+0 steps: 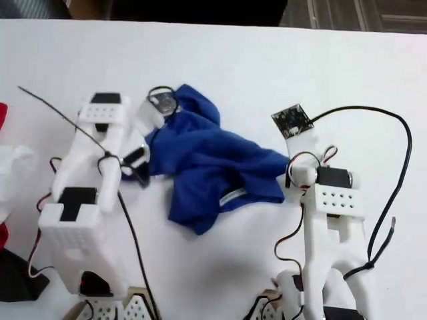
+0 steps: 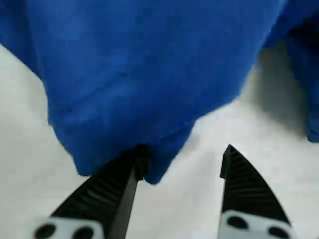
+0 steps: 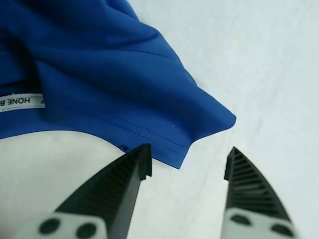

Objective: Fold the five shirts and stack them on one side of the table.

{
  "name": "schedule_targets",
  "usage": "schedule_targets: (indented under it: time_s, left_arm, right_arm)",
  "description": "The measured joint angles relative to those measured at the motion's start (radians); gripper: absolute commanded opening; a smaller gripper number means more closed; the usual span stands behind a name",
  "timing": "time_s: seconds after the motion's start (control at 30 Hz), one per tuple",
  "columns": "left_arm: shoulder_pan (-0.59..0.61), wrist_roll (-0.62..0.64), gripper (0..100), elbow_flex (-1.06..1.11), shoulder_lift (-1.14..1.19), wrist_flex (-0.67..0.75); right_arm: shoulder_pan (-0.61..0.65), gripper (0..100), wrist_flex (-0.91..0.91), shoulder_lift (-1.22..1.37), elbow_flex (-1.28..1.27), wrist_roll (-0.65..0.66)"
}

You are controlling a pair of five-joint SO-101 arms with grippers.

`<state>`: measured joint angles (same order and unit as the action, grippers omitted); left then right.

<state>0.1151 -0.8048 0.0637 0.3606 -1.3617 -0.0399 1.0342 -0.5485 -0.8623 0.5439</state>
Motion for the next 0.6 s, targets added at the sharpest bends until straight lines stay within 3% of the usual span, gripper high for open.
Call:
schedule_targets:
  time_s: [0.17, 0.3, 0.43, 0.6]
  left_arm:
    - [-0.002, 0.000, 24, 0.097, 0.000, 0.226]
    - [0.000, 0.037, 21, 0.101, 0.000, 0.328]
    - [0.002, 0.095, 3, 0.089, 0.000, 0.341]
    - [0.015, 0.107, 2, -0.006, 0.000, 0.333]
  right_arm:
    - [0.000, 24.7, 0.000, 0.000, 0.000, 0.000]
    - [0.000, 24.7, 0.000, 0.000, 0.000, 0.000]
    - [0.000, 24.7, 0.000, 0.000, 0.000, 0.000]
    - [0.000, 24.7, 0.000, 0.000, 0.000, 0.000]
